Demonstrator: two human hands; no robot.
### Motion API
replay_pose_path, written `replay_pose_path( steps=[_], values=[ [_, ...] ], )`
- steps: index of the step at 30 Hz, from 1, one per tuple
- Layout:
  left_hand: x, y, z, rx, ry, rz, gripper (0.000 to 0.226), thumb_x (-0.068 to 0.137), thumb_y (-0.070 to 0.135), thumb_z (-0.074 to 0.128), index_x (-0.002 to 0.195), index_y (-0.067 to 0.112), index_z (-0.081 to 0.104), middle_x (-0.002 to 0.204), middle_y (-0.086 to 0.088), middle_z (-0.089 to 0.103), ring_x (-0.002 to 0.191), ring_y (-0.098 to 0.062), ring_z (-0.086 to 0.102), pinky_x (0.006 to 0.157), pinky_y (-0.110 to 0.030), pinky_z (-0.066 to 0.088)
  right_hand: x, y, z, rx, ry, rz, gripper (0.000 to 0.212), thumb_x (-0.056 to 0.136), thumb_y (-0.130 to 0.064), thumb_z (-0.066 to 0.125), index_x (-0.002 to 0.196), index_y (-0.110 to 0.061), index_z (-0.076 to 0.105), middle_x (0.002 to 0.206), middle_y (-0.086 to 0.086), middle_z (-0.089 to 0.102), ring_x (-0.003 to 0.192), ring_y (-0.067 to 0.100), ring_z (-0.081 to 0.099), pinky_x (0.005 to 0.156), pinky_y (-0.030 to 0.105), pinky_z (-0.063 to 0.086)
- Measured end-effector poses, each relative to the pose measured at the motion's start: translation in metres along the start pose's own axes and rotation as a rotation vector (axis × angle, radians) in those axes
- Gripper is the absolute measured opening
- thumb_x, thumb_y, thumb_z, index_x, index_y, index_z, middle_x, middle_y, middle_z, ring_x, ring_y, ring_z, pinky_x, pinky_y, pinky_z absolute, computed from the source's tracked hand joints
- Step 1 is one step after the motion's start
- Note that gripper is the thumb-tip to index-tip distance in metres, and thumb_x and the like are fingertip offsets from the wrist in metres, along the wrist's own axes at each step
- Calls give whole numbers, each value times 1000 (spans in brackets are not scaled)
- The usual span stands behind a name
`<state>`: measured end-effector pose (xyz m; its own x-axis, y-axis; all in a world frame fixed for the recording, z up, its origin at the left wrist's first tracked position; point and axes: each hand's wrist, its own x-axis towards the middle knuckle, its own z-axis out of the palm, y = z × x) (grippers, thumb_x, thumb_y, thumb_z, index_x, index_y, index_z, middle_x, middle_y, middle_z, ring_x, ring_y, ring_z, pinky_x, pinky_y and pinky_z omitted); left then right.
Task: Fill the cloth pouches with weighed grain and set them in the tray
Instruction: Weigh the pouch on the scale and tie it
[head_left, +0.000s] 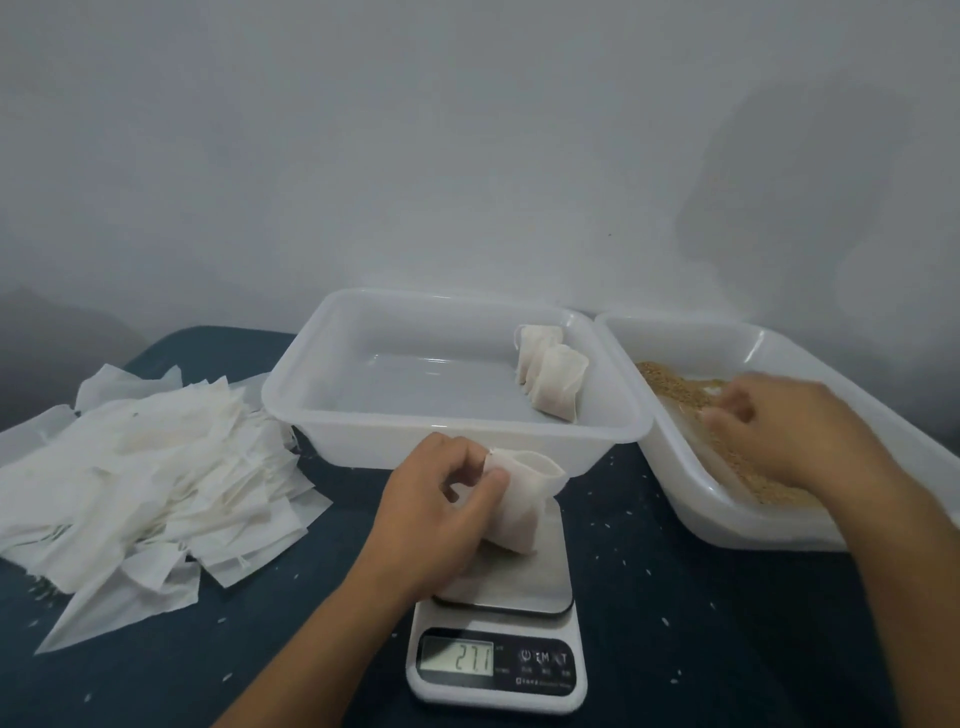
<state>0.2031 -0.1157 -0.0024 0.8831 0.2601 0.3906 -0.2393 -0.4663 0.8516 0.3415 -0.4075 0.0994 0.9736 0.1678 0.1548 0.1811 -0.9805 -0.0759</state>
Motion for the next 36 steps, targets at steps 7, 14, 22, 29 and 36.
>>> replay_pose_path(
  steps=[7, 14, 22, 29, 36],
  values=[
    [-2, -5, 4, 19, 16, 80, 15, 84, 50, 61, 81, 35, 63, 91, 13, 64, 88, -13, 63, 71, -24, 49, -62, -95, -36, 369, -136, -675, 28, 83, -71, 60, 102, -51, 64, 114, -32, 59, 104, -17, 53, 79, 10, 45],
    [-6, 2, 3, 18, 35, 120, 20, 85, 47, 61, 79, 28, 64, 85, 9, 63, 81, -17, 61, 68, -24, 48, -44, -123, -3, 169, -229, -735, 22, 93, -54, 67, 108, -40, 65, 117, -16, 59, 109, 7, 56, 99, 35, 49],
    [-6, 4, 8, 6, 96, 121, 18, 86, 45, 63, 78, 28, 63, 82, 6, 63, 78, -20, 61, 66, -15, 44, -25, -117, 11, 280, -314, -722, 29, 90, -59, 68, 111, -40, 66, 113, -22, 63, 103, 1, 58, 80, 24, 47],
    [-5, 3, 10, -174, 37, 19, 16, 88, 45, 65, 91, 30, 70, 91, -1, 71, 83, -15, 67, 74, -22, 50, -20, -118, 9, 514, -396, -758, 16, 88, -43, 79, 87, -36, 66, 89, -11, 69, 86, 8, 65, 83, 39, 57],
    [16, 27, 26, -934, -376, -406, 65, 72, 40, 92, 129, 19, 68, 126, -15, 70, 115, -32, 70, 92, -39, 58, -11, -90, -13, 1039, -185, -548, 15, 83, -24, 86, 81, -23, 71, 77, -8, 72, 65, 0, 61, 61, 12, 48]
  ],
)
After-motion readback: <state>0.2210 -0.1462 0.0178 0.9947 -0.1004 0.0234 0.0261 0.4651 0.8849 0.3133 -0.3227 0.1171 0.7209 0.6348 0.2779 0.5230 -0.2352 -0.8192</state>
